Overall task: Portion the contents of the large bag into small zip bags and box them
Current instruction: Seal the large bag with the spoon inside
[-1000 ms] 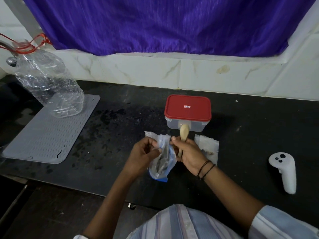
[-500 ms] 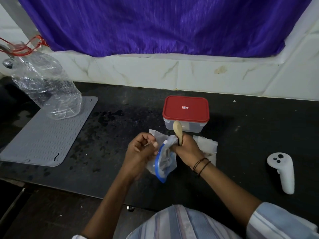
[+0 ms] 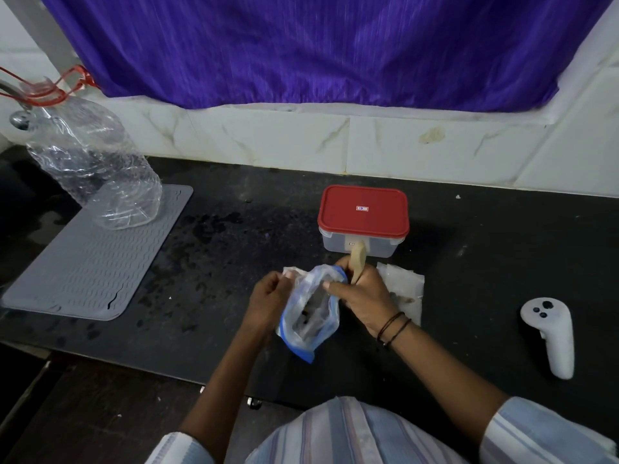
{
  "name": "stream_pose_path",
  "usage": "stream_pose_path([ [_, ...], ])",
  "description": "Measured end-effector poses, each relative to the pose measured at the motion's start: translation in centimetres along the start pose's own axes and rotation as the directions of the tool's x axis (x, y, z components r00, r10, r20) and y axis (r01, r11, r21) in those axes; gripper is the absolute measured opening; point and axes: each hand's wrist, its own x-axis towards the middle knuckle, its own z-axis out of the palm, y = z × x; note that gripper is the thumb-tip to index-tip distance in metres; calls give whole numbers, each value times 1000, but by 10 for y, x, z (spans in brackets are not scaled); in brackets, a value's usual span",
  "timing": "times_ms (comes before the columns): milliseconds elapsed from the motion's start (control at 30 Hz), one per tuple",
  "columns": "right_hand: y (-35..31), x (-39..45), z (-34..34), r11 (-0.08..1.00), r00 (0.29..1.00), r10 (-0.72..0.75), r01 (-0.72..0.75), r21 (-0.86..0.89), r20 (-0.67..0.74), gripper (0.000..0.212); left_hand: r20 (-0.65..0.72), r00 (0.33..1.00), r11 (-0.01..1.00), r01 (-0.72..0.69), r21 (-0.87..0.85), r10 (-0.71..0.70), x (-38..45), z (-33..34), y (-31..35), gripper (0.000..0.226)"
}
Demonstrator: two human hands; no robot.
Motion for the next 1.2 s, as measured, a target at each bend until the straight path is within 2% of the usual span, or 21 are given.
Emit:
stream_pose_path([
  [67, 2, -2, -3, 999, 999, -34, 34, -5, -29, 10, -137, 991, 994, 16, 112, 0, 6, -5, -3, 32],
  [100, 2, -3, -6, 1000, 1000, -16, 16, 12, 2, 12, -201, 980, 987, 28, 158, 4, 8, -6, -3, 34],
  [200, -2, -9, -13, 984, 963, 127, -154, 94, 239, 17, -277, 961, 971, 72, 226, -7, 8, -9, -1, 37],
  [267, -3, -10, -17, 982, 951, 165, -182, 42, 262, 17, -228, 972, 977, 97, 192, -52, 5, -11, 2, 40],
  [300, -4, -9, -19, 986, 961, 161, -168, 11, 225, 15, -163, 980, 990, 124, 61, -113, 4, -12, 3, 42],
  [333, -5, -8, -19, 988, 971, 155, -156, -10, 180, 12, -64, 981, 975, 171, -140, -181, 2, -13, 4, 45],
  [400, -6, -6, -20, 991, 983, 134, -136, 5, 124, 11, 108, 964, 866, 266, -424, -244, -3, -16, 4, 52],
  [433, -7, -5, -21, 992, 986, 122, -126, 25, 113, 13, 150, 958, 862, 285, -419, -244, -3, -17, 1, 55],
  [500, -9, -5, -20, 994, 990, 87, -94, 61, 108, 13, 174, 943, 904, 322, -280, -282, -7, -13, -6, 61],
  [567, -10, -7, -17, 996, 992, 60, -66, 55, 112, 12, 202, 909, 901, 399, -170, -365, -13, -9, -12, 65],
  [633, -10, -9, -14, 999, 989, 44, -45, 3, 138, 9, 212, 895, 896, 424, -134, -392, -16, -8, -16, 57],
  [733, -8, -11, -14, 997, 981, 40, -27, -74, 188, 10, 144, 914, 908, 397, -134, -378, -15, -8, -13, 34],
  [800, -7, -9, -15, 996, 988, 51, -40, -79, 147, 18, 20, 933, 913, 356, -201, -359, -15, -4, -11, 28],
  [867, -8, -9, -14, 996, 997, 72, -73, -55, -8, 25, -135, 953, 940, 234, -246, -273, -16, 0, -9, 24],
  [933, -4, -8, -11, 990, 969, 141, -134, 47, -203, 27, -198, 954, 941, 162, -296, -227, -17, 0, -6, 26],
  [967, -2, -9, -9, 982, 948, 178, -155, 107, -263, 25, -167, 953, 907, 175, -384, -255, -17, 0, -4, 32],
  [1033, 1, -10, -5, 968, 929, 223, -175, 180, -295, 18, -5, 945, 752, 256, -607, -326, -17, -2, 1, 51],
  [1100, -1, -10, -6, 967, 932, 221, -171, 186, -288, 11, 117, 938, 639, 309, -704, -325, -16, -4, 0, 54],
  [1200, 0, -7, -12, 974, 951, 206, -176, 142, -231, 21, 208, 931, 643, 359, -677, -300, -21, -5, -3, 46],
])
